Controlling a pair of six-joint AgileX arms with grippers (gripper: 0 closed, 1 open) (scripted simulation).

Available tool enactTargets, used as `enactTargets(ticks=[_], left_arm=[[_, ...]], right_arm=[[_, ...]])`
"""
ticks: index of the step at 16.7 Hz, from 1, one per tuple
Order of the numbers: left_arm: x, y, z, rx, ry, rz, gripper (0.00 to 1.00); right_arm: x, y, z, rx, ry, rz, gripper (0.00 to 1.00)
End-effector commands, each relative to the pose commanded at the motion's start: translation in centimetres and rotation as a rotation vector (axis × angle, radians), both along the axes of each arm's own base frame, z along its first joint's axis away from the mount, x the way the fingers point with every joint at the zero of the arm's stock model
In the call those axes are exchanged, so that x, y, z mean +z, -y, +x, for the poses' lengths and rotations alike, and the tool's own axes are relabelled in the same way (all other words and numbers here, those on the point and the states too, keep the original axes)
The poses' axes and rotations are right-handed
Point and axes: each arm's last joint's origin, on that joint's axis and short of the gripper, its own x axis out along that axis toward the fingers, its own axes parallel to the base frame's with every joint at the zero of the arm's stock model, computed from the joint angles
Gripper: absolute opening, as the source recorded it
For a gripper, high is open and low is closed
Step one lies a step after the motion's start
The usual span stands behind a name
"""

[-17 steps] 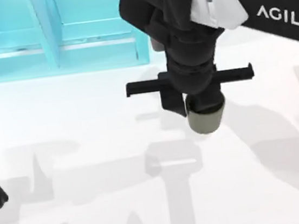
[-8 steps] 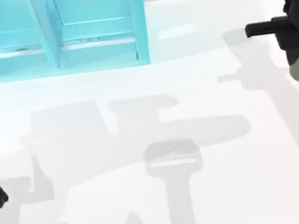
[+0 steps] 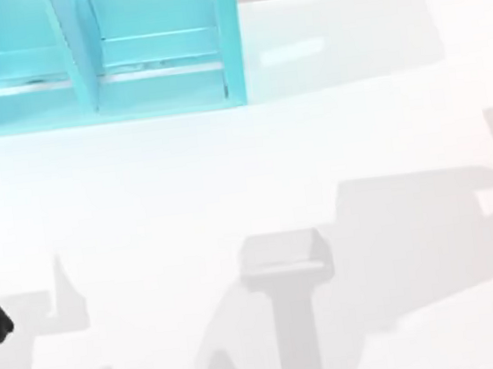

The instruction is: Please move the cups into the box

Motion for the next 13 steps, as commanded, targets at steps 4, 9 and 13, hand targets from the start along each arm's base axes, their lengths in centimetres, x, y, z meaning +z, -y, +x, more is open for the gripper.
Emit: enactTargets(ticks=[4,9,13], left_arm=[[0.0,0.0,0.0,0.000,0.000,0.000,1.00],[0.0,0.0,0.0,0.000,0.000,0.000,1.00],[0.0,0.0,0.0,0.000,0.000,0.000,1.00]], right_arm=[[0.2,2.2,-1.6,0.000,0.006,-0.002,0.00],[0.1,2.2,-1.5,0.002,0.004,-0.005,0.00],[-2.2,2.5,-1.3,0.002,0.007,-0.005,0.00]])
